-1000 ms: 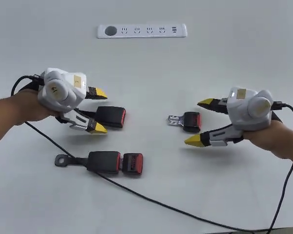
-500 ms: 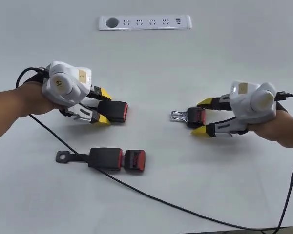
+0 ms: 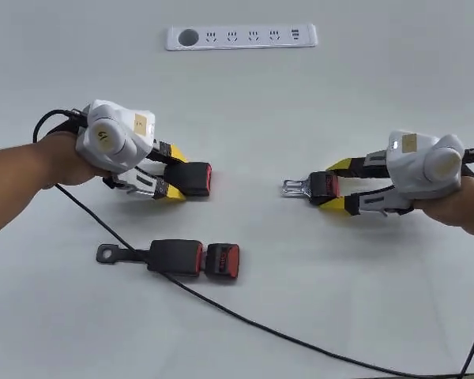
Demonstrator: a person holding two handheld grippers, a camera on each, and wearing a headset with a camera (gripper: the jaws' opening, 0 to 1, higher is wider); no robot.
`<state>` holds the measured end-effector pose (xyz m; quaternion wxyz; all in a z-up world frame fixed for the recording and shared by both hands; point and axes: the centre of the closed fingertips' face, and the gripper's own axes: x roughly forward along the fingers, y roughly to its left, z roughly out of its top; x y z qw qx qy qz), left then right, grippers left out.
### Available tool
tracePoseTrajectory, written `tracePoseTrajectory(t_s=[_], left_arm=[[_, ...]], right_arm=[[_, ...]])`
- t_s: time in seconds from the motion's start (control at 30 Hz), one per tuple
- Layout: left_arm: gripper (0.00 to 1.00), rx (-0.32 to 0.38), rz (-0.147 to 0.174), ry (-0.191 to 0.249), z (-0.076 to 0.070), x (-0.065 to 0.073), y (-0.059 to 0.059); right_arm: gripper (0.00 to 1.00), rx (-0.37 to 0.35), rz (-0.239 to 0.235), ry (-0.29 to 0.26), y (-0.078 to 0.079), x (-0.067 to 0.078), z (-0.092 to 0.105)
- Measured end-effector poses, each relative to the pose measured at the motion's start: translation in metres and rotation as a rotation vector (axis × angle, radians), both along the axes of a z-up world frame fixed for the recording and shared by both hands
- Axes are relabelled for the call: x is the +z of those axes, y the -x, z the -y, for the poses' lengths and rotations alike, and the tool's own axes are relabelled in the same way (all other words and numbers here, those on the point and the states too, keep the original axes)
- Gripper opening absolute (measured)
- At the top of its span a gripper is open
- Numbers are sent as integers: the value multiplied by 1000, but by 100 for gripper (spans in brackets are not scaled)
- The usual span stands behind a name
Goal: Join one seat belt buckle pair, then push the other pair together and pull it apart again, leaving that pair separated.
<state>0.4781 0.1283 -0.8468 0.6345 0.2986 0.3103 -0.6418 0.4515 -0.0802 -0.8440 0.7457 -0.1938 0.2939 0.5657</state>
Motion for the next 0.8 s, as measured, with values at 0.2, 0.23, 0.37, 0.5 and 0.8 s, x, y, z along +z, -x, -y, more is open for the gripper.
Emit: tracePoseTrajectory(t_s=[0.2, 0.23, 0.37, 0.5, 0.8], left_arm=[[35, 12, -7, -4, -1, -1, -1], [35, 13, -7, -3, -1, -1, -1], [35, 15, -12, -9, -1, -2, -1], [35, 15, -15, -17, -1, -2, 0], [35, 16, -19, -26, 0, -3, -1]], right_arm=[[35, -59, 9, -69, -2, -1, -5], [35, -64, 11, -81, -1, -1, -6], [34, -83, 20, -112, -2, -1, -13], [34, -87, 17, -133, -2, -1, -19], [34, -78, 21, -165, -3, -2, -40]])
